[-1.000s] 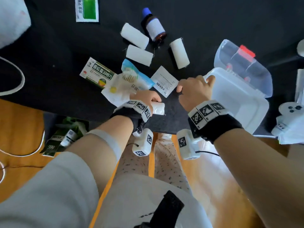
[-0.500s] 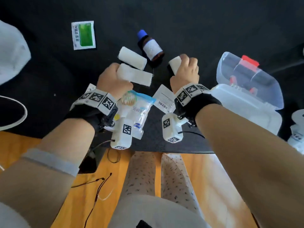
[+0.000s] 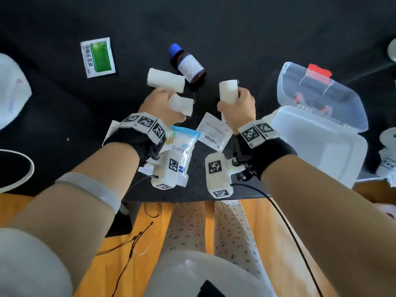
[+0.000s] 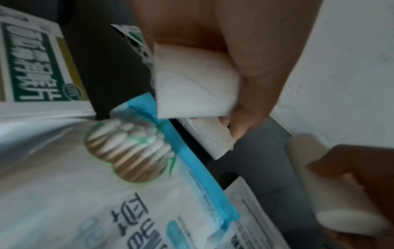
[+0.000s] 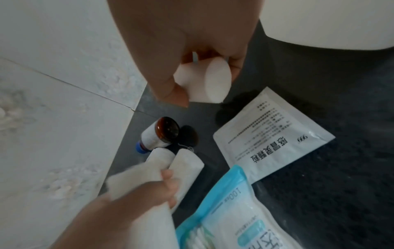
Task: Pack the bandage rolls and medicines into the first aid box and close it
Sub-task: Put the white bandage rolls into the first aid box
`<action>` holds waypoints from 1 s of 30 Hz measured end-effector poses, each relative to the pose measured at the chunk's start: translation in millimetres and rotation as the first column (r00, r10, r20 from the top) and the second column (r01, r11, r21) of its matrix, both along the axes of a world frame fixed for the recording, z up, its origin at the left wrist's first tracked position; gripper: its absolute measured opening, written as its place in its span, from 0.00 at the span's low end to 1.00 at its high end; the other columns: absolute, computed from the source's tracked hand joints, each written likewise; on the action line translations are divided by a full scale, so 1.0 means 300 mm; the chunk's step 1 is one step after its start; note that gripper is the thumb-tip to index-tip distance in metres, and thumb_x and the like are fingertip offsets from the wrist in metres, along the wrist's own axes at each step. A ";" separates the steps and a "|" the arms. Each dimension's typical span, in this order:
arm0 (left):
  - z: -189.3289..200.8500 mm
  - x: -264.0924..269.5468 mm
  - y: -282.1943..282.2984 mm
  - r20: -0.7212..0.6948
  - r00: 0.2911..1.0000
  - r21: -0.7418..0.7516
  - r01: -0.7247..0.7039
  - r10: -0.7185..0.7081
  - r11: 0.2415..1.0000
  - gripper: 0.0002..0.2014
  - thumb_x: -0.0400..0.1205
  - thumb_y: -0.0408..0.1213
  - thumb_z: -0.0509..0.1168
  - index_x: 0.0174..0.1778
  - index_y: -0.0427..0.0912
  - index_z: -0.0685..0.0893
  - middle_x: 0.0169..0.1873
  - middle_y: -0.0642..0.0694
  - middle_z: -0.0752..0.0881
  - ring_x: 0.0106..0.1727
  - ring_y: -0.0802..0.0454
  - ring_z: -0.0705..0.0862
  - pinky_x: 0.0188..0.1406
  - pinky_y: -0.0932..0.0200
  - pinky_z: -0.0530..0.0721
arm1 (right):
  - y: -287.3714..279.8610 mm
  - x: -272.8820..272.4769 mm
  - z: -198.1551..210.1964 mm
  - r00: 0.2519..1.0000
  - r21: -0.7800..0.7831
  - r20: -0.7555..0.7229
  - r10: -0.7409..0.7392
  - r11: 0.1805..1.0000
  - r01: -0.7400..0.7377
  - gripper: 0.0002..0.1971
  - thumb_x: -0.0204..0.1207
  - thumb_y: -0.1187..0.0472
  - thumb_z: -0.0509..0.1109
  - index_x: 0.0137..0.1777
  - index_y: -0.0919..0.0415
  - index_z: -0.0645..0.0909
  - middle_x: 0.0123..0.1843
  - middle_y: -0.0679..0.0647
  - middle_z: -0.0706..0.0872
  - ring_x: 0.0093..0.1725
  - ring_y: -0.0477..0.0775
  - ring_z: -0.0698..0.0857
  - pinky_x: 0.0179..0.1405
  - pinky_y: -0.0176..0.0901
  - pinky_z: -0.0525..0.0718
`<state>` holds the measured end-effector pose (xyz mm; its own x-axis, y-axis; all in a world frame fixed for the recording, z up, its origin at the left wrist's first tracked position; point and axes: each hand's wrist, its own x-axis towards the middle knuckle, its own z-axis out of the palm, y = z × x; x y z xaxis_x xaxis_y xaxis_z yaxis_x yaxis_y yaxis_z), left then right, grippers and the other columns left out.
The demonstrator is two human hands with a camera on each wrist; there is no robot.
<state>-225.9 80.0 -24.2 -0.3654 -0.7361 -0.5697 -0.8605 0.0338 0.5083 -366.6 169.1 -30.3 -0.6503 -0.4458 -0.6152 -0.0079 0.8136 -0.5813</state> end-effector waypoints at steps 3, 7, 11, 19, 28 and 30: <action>-0.032 -0.027 -0.001 0.163 0.984 -0.069 0.090 -0.078 0.994 0.17 0.72 0.33 0.69 0.56 0.46 0.79 0.58 0.44 0.83 0.58 0.39 0.82 0.48 0.55 0.73 | 0.033 0.003 0.016 0.999 -0.059 0.024 -0.035 0.998 0.036 0.31 0.68 0.63 0.70 0.72 0.58 0.67 0.67 0.55 0.72 0.61 0.54 0.76 0.65 0.56 0.80; -0.045 -0.056 0.016 0.286 0.958 -0.183 0.086 -0.031 0.979 0.18 0.74 0.33 0.65 0.60 0.46 0.77 0.58 0.37 0.82 0.59 0.32 0.81 0.49 0.48 0.76 | 0.068 0.007 0.021 0.998 -0.116 0.059 -0.034 0.992 0.041 0.31 0.67 0.64 0.72 0.70 0.58 0.68 0.66 0.55 0.74 0.59 0.52 0.77 0.62 0.53 0.83; -0.036 -0.066 0.015 0.228 0.970 -0.229 -0.024 0.078 0.973 0.18 0.68 0.43 0.69 0.53 0.45 0.79 0.51 0.40 0.85 0.52 0.36 0.84 0.46 0.49 0.81 | 0.075 0.012 0.021 0.999 -0.153 0.042 -0.008 0.988 0.015 0.29 0.65 0.65 0.72 0.68 0.59 0.69 0.65 0.56 0.76 0.60 0.54 0.79 0.60 0.51 0.82; 0.041 0.103 -0.087 -0.209 0.816 -0.081 -0.564 0.539 0.822 0.27 0.57 0.45 0.81 0.47 0.51 0.75 0.40 0.55 0.85 0.31 0.67 0.84 0.31 0.74 0.80 | -0.094 0.081 0.020 0.966 -0.154 -0.105 0.236 0.956 -0.251 0.14 0.67 0.54 0.73 0.50 0.59 0.80 0.50 0.53 0.77 0.45 0.50 0.79 0.37 0.37 0.74; 0.026 0.291 -0.157 -0.191 0.707 0.012 -0.691 0.680 0.722 0.25 0.59 0.44 0.81 0.43 0.51 0.74 0.39 0.48 0.88 0.21 0.63 0.82 0.26 0.68 0.81 | -0.296 0.232 -0.047 0.547 0.171 -0.276 0.790 0.601 -0.781 0.27 0.67 0.44 0.73 0.65 0.53 0.80 0.84 0.50 0.55 0.83 0.55 0.52 0.82 0.50 0.47; 0.020 0.308 -0.158 -0.198 0.690 0.043 -0.704 0.696 0.709 0.24 0.58 0.43 0.81 0.39 0.54 0.72 0.38 0.48 0.88 0.25 0.58 0.85 0.33 0.62 0.85 | -0.293 0.242 -0.058 0.560 0.210 -0.233 0.795 0.604 -0.769 0.27 0.64 0.44 0.76 0.63 0.49 0.81 0.81 0.50 0.59 0.80 0.57 0.57 0.79 0.51 0.54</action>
<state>-133.6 32.6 -18.2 0.1688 -0.8389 -0.5175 -0.5308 -0.5197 0.6694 -294.1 81.1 -47.6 -0.2109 -0.8238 -0.5263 -0.8090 0.4492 -0.3790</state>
